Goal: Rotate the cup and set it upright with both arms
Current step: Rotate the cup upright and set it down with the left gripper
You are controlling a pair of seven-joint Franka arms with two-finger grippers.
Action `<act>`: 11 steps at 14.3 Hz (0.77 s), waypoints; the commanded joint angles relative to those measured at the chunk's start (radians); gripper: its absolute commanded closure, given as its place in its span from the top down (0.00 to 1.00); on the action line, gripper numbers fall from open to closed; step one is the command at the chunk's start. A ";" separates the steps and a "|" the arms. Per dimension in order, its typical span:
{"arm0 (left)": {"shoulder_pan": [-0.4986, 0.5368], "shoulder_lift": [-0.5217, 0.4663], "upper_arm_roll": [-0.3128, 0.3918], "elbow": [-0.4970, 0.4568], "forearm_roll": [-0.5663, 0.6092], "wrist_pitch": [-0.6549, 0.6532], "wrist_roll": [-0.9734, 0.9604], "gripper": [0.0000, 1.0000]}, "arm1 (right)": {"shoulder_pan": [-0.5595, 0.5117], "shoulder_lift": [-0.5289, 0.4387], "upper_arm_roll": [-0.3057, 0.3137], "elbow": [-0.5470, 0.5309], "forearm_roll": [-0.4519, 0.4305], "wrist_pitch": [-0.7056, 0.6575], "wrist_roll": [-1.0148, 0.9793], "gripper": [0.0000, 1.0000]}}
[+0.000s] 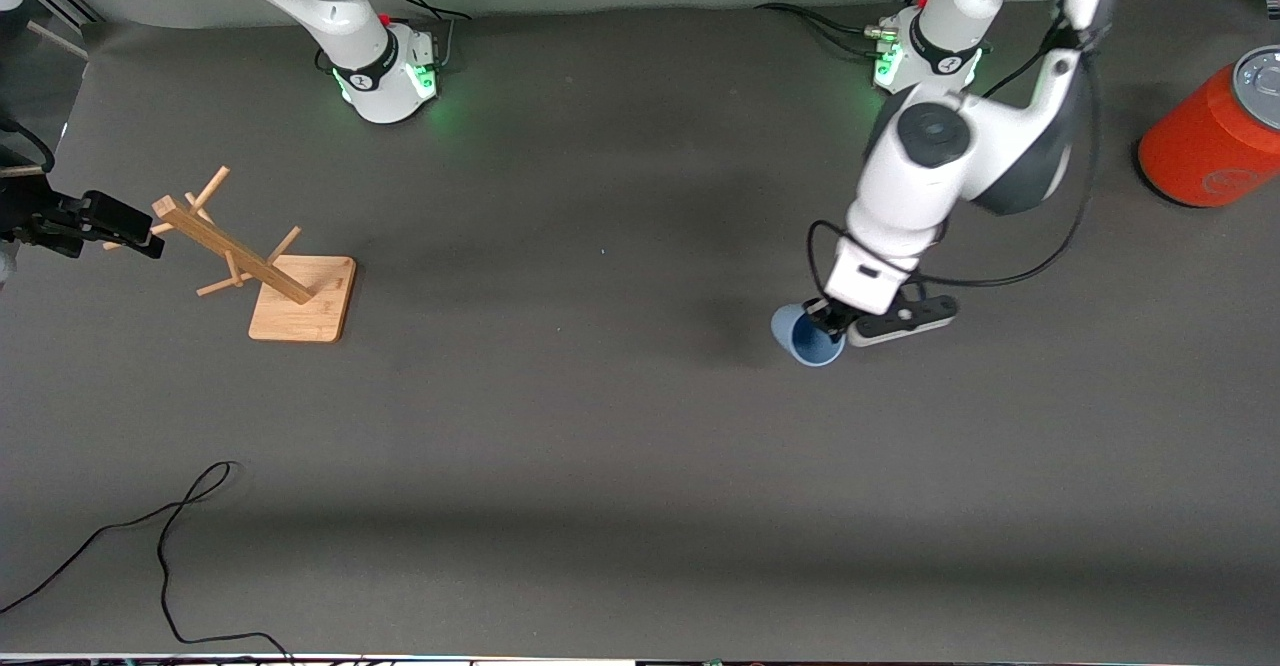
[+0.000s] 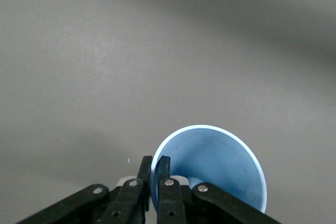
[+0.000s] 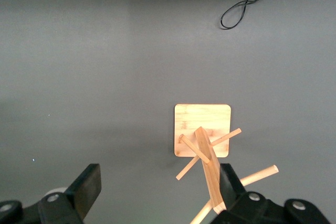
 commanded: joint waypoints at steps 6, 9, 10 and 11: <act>-0.143 0.081 0.007 0.007 0.591 0.011 -0.740 0.00 | 0.007 -0.010 -0.001 0.003 -0.009 0.006 -0.018 1.00; -0.180 0.131 0.005 0.007 0.763 0.004 -0.971 0.00 | 0.007 -0.008 -0.001 0.003 -0.009 0.006 -0.018 1.00; -0.182 0.147 0.005 0.008 0.788 0.004 -1.009 0.00 | 0.007 -0.010 -0.001 0.003 -0.010 0.006 -0.018 1.00; -0.183 0.150 0.005 0.008 0.793 0.006 -1.022 0.00 | 0.007 -0.010 -0.003 0.004 -0.012 0.006 -0.020 1.00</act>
